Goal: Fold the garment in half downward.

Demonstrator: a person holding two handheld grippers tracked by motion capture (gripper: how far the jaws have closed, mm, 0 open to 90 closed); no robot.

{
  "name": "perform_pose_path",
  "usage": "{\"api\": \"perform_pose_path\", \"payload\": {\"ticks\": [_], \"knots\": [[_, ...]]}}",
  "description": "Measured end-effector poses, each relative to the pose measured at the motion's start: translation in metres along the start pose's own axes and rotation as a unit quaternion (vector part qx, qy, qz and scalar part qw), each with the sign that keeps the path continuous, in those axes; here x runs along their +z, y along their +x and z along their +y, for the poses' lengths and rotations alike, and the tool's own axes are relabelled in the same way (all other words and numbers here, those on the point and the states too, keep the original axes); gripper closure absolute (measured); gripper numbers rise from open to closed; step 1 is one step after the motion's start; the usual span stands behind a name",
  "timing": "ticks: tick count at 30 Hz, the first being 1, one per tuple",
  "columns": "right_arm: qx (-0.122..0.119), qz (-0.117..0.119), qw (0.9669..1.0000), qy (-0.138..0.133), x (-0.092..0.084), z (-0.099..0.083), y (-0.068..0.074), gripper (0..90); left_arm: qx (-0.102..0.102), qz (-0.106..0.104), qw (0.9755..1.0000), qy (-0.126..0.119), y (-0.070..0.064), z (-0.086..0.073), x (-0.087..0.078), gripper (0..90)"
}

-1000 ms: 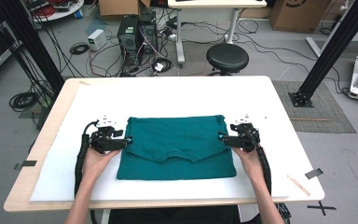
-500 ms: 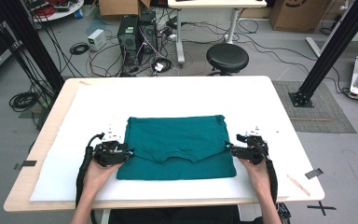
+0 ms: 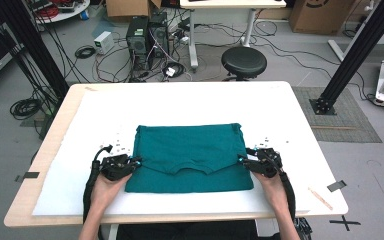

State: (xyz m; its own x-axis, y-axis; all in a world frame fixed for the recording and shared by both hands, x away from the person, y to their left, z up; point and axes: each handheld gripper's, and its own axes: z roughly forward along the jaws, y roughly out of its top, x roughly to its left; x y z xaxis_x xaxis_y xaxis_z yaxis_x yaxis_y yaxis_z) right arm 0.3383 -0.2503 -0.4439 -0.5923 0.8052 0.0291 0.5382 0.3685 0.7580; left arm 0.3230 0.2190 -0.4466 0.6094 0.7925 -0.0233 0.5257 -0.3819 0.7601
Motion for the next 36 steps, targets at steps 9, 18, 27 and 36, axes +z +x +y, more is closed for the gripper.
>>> {"api": "perform_pose_path", "payload": {"ticks": [9,18,27,36], "knots": [[-0.012,-0.022,0.9995,0.022,0.008,0.0,0.006,61.7,-0.006,-0.008,0.9999,-0.008,0.003,-0.002,0.0,84.8],[-0.024,-0.021,0.9994,0.014,0.005,-0.001,0.009,83.9,-0.017,-0.013,0.9996,-0.016,0.003,-0.003,-0.003,85.6],[-0.021,-0.006,0.9998,0.0,-0.006,0.001,0.008,84.2,-0.009,-0.025,0.9992,-0.031,0.002,0.003,-0.019,86.0],[-0.029,0.016,0.9994,-0.009,-0.025,0.003,0.014,86.2,0.007,-0.036,0.9989,-0.03,-0.004,0.0,-0.034,86.0]]}}
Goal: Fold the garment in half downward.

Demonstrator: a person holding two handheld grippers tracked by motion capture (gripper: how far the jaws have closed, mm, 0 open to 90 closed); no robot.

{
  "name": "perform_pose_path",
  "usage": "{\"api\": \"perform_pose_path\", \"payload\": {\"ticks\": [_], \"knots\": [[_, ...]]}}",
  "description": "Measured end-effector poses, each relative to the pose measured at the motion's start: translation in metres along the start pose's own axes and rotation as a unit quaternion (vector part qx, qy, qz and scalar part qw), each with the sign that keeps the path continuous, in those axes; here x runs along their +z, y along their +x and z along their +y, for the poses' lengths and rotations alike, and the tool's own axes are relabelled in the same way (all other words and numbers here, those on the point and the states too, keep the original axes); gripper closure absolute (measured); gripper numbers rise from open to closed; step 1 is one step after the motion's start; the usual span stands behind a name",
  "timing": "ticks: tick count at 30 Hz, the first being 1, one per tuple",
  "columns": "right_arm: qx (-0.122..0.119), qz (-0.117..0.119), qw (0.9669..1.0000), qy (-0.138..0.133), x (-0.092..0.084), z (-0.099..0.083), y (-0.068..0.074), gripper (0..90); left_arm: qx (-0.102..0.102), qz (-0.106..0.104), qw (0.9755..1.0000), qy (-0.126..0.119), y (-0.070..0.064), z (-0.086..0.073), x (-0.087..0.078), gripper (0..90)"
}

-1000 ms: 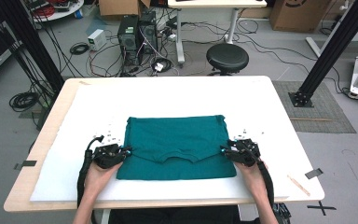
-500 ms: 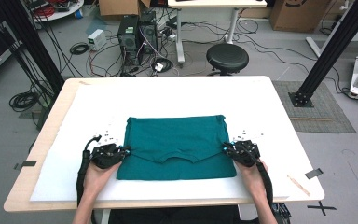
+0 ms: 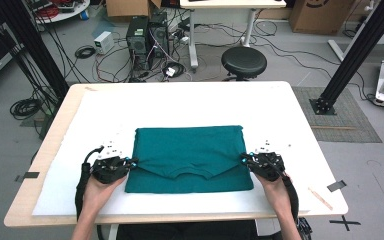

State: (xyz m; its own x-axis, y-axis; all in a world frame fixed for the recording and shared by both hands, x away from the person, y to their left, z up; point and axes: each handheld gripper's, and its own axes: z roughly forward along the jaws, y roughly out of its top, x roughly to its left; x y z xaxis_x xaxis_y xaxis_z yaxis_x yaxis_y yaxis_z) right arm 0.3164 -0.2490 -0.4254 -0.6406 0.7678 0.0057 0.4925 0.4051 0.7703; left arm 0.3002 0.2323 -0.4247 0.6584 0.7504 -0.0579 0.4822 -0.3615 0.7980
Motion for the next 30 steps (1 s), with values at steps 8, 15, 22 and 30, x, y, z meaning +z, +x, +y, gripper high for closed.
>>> {"api": "perform_pose_path", "payload": {"ticks": [8,15,22,30], "knots": [[0.004,0.027,0.9996,0.008,-0.007,-0.014,0.003,86.4,0.007,-0.013,0.9998,0.015,-0.008,-0.013,-0.006,86.0],[-0.009,0.028,0.9995,0.012,-0.012,-0.025,0.013,86.8,0.003,-0.023,0.9996,0.016,-0.013,-0.023,-0.012,86.0],[-0.005,0.049,0.9988,0.006,-0.022,-0.035,0.018,86.8,0.005,-0.032,0.9994,0.012,-0.018,-0.032,-0.024,86.1],[0.003,0.059,0.9982,0.004,-0.028,-0.046,0.02,86.8,0.008,-0.042,0.9989,0.018,-0.025,-0.04,-0.027,86.1]]}}
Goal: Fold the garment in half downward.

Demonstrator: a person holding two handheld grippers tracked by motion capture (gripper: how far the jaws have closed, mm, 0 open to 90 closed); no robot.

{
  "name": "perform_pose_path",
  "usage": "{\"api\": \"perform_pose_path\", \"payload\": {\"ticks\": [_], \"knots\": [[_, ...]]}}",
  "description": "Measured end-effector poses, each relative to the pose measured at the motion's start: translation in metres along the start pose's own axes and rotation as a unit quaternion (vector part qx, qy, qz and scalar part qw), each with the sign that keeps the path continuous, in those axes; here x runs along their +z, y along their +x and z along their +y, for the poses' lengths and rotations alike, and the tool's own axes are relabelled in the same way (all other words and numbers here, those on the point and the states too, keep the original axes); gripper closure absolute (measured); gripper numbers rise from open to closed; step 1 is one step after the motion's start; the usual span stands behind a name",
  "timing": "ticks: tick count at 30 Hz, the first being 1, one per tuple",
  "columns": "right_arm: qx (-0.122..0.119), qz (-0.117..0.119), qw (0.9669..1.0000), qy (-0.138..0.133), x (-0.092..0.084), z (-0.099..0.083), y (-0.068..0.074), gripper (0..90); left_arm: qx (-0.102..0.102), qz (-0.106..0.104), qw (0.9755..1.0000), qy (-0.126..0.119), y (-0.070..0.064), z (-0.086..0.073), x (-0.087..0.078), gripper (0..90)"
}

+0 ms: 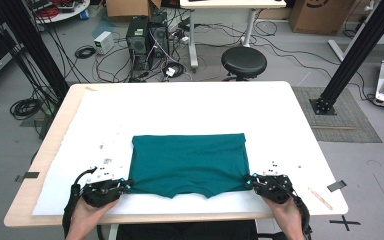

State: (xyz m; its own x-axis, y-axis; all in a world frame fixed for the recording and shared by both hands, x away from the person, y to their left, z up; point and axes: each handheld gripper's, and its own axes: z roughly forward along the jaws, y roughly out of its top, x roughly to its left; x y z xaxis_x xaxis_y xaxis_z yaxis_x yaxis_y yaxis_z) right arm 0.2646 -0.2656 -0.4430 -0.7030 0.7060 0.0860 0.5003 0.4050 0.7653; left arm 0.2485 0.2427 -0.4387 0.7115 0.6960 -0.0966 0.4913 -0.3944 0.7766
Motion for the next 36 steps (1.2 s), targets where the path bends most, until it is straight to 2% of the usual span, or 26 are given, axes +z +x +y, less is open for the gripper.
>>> {"api": "perform_pose_path", "payload": {"ticks": [11,16,20,21,24,25,28,33,36], "knots": [[0.004,0.011,0.9999,-0.001,-0.007,-0.011,0.005,87.0,0.003,-0.013,0.9999,0.003,-0.007,-0.006,-0.004,86.0],[-0.001,0.007,1.0,0.006,-0.006,-0.013,0.007,86.9,-0.002,-0.015,0.9998,0.01,-0.006,-0.009,0.0,86.0],[0.009,0.01,0.9999,0.01,-0.004,-0.014,0.005,85.1,-0.006,-0.022,0.9996,0.014,-0.003,-0.009,0.001,85.2],[0.006,0.011,0.9999,0.009,-0.003,-0.013,0.005,82.8,-0.007,-0.025,0.9996,0.013,-0.003,-0.008,0.001,83.5],[0.008,0.006,0.9999,0.007,-0.004,-0.012,0.004,67.1,-0.017,-0.015,0.9997,-0.003,-0.002,-0.004,-0.003,65.8],[0.012,0.002,0.9999,0.005,-0.004,-0.011,0.003,64.6,-0.02,-0.01,0.9997,-0.011,-0.001,-0.003,-0.004,61.9],[0.021,-0.008,0.9997,-0.005,-0.004,-0.007,0.0,55.3,-0.03,0.005,0.9991,-0.03,0.004,0.004,-0.007,56.6],[0.022,-0.021,0.9994,-0.017,-0.004,0.007,-0.006,50.2,-0.034,0.02,0.9981,-0.048,0.014,0.024,-0.008,52.0],[0.033,-0.028,0.9988,-0.025,0.0,0.015,-0.009,42.5,-0.033,0.009,0.9978,-0.057,0.018,0.035,-0.007,49.4]]}}
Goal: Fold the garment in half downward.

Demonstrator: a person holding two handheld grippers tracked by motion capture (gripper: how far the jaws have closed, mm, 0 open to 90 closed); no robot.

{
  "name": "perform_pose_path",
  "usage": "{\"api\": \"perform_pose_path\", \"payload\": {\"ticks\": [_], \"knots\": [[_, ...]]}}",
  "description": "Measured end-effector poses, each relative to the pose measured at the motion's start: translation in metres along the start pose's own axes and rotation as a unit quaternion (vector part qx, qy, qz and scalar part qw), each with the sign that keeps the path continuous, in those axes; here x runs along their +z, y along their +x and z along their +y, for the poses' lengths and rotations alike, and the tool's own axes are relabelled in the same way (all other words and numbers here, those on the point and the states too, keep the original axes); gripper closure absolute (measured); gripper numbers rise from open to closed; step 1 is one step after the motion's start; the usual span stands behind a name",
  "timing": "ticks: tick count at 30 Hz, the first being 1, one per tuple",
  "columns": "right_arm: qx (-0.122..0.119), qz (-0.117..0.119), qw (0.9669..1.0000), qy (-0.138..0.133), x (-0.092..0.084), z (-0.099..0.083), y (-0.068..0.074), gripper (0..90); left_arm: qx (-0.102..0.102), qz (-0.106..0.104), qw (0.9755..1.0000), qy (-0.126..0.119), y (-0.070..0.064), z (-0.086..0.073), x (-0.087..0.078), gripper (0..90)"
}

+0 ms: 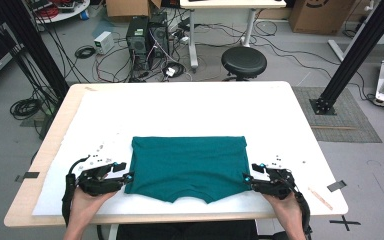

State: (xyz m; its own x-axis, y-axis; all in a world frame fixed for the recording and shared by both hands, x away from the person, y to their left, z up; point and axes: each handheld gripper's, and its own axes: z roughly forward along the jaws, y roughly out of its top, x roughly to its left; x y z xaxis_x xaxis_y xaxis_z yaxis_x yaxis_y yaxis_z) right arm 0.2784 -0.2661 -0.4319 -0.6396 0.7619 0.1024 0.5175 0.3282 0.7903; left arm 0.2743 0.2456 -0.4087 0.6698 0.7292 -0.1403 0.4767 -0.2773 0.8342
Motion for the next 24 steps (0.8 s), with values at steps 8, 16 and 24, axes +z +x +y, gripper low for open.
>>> {"api": "perform_pose_path", "payload": {"ticks": [8,16,24], "knots": [[-0.007,-0.002,1.0,0.0,0.018,0.017,0.004,36.2,0.019,0.015,0.9996,0.014,-0.004,0.007,0.01,48.2],[-0.028,0.002,0.9996,0.007,0.023,0.017,0.016,38.3,0.041,0.02,0.9987,0.02,-0.019,0.003,0.011,48.8],[-0.008,-0.03,0.9995,0.003,0.029,0.025,0.0,34.9,0.027,0.041,0.9985,0.024,0.001,0.021,0.017,43.7]]}}
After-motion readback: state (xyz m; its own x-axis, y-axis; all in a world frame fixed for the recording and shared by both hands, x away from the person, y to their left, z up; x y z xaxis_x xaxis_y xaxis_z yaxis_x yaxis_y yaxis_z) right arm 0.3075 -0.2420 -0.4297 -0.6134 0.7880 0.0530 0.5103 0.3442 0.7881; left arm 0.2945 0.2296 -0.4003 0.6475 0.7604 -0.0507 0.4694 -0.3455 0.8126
